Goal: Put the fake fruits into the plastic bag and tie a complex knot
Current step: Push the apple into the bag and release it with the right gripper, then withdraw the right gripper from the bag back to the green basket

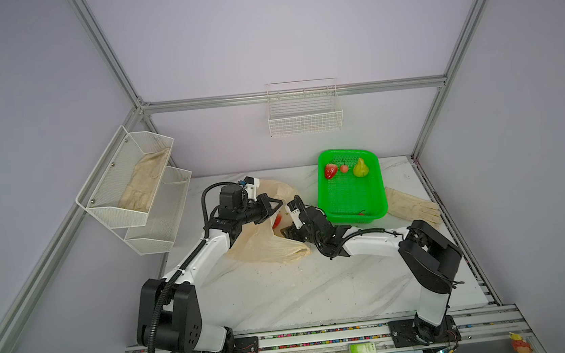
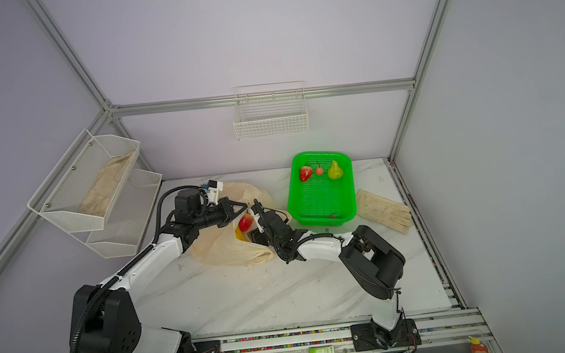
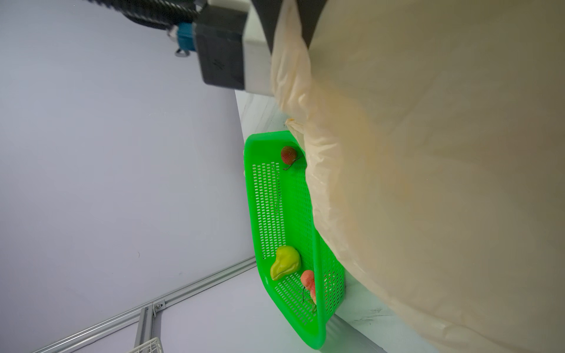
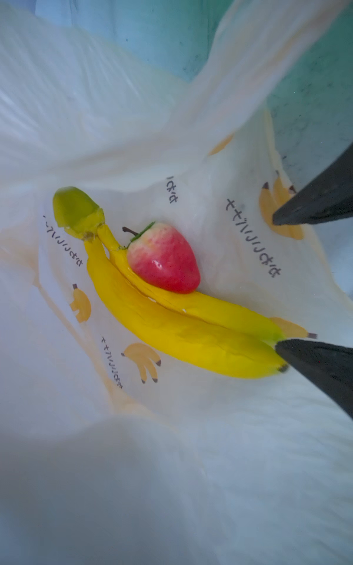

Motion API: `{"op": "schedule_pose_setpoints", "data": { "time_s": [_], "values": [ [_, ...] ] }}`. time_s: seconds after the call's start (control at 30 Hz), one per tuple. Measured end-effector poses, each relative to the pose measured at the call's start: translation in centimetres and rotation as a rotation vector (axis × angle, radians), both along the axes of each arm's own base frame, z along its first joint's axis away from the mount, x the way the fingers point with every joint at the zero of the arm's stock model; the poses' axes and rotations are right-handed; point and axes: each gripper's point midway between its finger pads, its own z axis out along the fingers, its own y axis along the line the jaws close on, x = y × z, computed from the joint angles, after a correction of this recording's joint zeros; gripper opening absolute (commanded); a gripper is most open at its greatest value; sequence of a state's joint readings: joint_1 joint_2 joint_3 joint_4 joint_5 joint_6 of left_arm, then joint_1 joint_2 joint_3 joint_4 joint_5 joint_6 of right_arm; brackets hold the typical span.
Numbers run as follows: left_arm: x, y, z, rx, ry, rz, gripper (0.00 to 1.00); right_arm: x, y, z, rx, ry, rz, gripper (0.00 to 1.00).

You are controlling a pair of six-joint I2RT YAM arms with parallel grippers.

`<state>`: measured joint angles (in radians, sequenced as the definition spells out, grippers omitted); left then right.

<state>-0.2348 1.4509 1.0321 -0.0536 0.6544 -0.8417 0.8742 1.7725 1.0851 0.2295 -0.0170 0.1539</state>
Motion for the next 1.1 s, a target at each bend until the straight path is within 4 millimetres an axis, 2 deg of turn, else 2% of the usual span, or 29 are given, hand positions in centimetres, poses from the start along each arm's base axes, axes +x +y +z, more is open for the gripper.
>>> {"op": "schedule_pose_setpoints", "data": {
  "time_s": [0.1,0.23,0.37,0.43,0.5,0.63,0.73,0.83,0.9,1.0,1.1],
  "values": [
    [0.1,0.2,-0.2,0.006,0.008,0.010,0.00,-2.3,-1.2,2.0,-0.019,-0.002,0.079,0.58],
    [0.2,0.6,-0.5,0.017,0.011,0.020,0.00,-4.4,-3.0,5.0,-0.019,-0.018,0.149,0.56],
    [0.3,0.8,-0.6,0.024,0.010,0.026,0.00,-4.8,-5.3,8.8,0.012,-0.062,0.145,0.56],
    [0.3,0.8,-0.6,0.024,0.010,0.027,0.00,-3.8,-7.2,10.3,0.018,-0.086,0.095,0.60],
    [0.3,0.8,-0.6,0.024,0.010,0.026,0.00,-1.6,-9.6,11.6,0.018,-0.108,0.008,0.63],
    [0.3,0.8,-0.6,0.024,0.010,0.026,0.00,5.4,-16.8,13.0,0.011,-0.142,-0.262,0.69],
    [0.3,0.8,-0.6,0.024,0.010,0.026,0.00,10.3,-21.0,11.5,-0.022,-0.124,-0.418,0.71],
    [0.3,0.8,-0.6,0.024,0.010,0.026,0.00,13.9,-22.5,8.4,-0.076,-0.059,-0.497,0.73],
    [0.3,0.8,-0.6,0.024,0.009,0.026,0.00,15.5,-22.9,6.0,-0.126,0.000,-0.524,0.74],
    [0.3,0.8,-0.6,0.023,0.009,0.025,0.00,16.9,-22.8,2.4,-0.214,0.101,-0.526,0.75],
    [0.2,0.7,-0.5,0.022,0.010,0.022,0.00,17.1,-23.3,-0.7,-0.319,0.187,-0.526,0.76]
  ]
}}
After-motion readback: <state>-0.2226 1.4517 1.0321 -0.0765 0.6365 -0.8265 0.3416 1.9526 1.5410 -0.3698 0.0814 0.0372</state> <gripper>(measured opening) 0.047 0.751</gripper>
